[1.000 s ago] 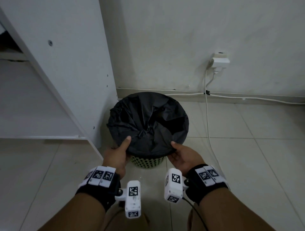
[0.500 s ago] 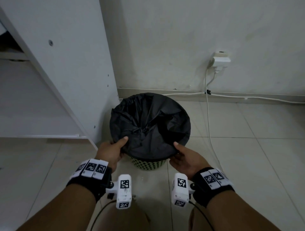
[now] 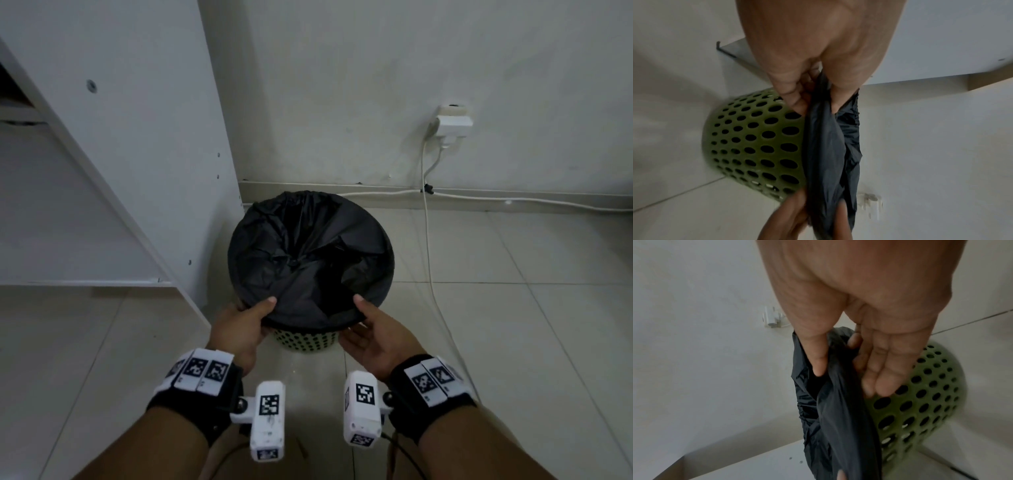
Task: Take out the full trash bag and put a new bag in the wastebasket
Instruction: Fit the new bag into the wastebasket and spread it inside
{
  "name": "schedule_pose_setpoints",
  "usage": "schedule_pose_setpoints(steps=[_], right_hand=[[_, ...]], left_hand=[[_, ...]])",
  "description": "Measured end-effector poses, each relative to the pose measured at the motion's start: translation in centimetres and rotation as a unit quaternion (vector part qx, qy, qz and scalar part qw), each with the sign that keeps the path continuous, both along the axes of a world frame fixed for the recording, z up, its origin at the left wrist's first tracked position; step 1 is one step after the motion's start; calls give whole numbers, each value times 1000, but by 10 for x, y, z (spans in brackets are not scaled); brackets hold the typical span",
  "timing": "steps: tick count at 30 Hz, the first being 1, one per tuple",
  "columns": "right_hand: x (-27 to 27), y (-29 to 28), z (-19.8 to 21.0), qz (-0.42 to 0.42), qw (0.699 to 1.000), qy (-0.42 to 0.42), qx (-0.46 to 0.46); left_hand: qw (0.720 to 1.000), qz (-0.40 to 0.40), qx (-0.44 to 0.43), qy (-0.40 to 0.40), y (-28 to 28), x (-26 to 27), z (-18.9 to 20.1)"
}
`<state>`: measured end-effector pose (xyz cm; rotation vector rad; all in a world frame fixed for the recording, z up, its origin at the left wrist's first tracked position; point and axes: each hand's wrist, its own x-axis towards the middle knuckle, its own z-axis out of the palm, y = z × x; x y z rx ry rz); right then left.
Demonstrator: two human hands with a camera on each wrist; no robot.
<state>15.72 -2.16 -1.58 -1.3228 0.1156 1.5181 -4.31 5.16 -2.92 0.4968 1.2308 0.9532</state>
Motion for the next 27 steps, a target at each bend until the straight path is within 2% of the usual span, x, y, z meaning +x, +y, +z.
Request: schedule_pose_setpoints(steps=[4, 9, 13, 16, 24, 27], right_hand=[[17, 0, 4, -14, 1000, -4, 0], [12, 3, 6, -28, 999, 16, 2], [3, 5, 2, -41, 999, 6, 3], [-4, 3, 2, -34, 999, -2, 6], [11, -8, -2, -37, 999, -10, 12], [10, -5, 1, -8, 1000, -1, 1]], left_hand=[[999, -34, 6, 29, 18, -18, 1], [998, -5, 51, 43, 9, -9, 2], [1000, -20, 19, -10, -18, 14, -1], [999, 1, -21, -36, -24, 22, -5], [998, -38, -33, -40, 3, -5, 0], [999, -20, -29, -33, 9, -9, 0]])
